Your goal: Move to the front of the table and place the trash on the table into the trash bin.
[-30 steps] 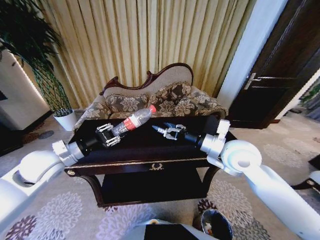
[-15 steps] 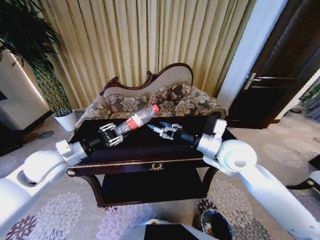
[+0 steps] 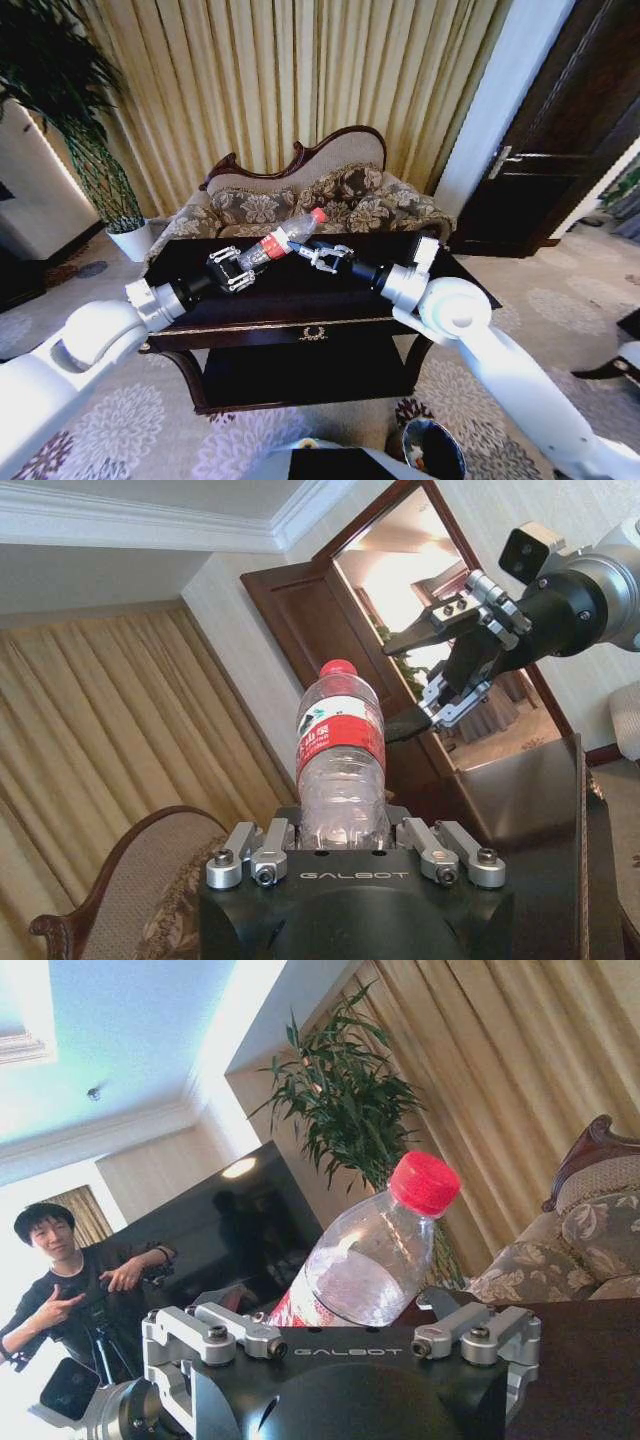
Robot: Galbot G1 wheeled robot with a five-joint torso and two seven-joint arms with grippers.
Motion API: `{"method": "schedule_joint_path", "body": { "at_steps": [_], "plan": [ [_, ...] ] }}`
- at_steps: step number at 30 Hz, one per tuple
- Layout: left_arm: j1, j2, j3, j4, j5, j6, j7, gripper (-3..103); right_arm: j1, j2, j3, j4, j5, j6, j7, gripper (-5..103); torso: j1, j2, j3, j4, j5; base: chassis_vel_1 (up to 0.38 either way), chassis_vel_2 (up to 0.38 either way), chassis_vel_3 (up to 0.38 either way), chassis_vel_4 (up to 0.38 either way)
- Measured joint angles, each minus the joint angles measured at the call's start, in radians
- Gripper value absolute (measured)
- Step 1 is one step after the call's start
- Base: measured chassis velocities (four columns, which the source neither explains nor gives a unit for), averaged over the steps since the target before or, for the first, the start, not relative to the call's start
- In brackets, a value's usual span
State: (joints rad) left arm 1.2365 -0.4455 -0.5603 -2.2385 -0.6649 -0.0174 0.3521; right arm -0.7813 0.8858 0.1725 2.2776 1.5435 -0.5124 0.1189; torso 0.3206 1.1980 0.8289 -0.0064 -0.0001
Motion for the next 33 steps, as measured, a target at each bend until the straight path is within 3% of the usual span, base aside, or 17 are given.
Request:
{"method": "schedule_joint_path", "body": {
  "at_steps": [16, 33],
  "plan": [
    [-0.133, -0.028, 0.137, 0.015, 0.003, 0.034, -0.017, 39, 0.064, 0.053, -0.086, -0.066, -0.013, 0.0, 0.0, 100, 0.0, 0.0, 0.0, -0.0001, 0.0, 0.0, 0.0, 0.0, 0.0],
    [-0.144, -0.029, 0.155, -0.003, 0.001, 0.049, -0.028, 39, 0.126, 0.085, -0.122, -0.107, -0.021, 0.0, 0.0, 100, 0.0, 0.0, 0.0, 0.0, 0.0001, 0.0, 0.0, 0.0, 0.0]
  ]
}}
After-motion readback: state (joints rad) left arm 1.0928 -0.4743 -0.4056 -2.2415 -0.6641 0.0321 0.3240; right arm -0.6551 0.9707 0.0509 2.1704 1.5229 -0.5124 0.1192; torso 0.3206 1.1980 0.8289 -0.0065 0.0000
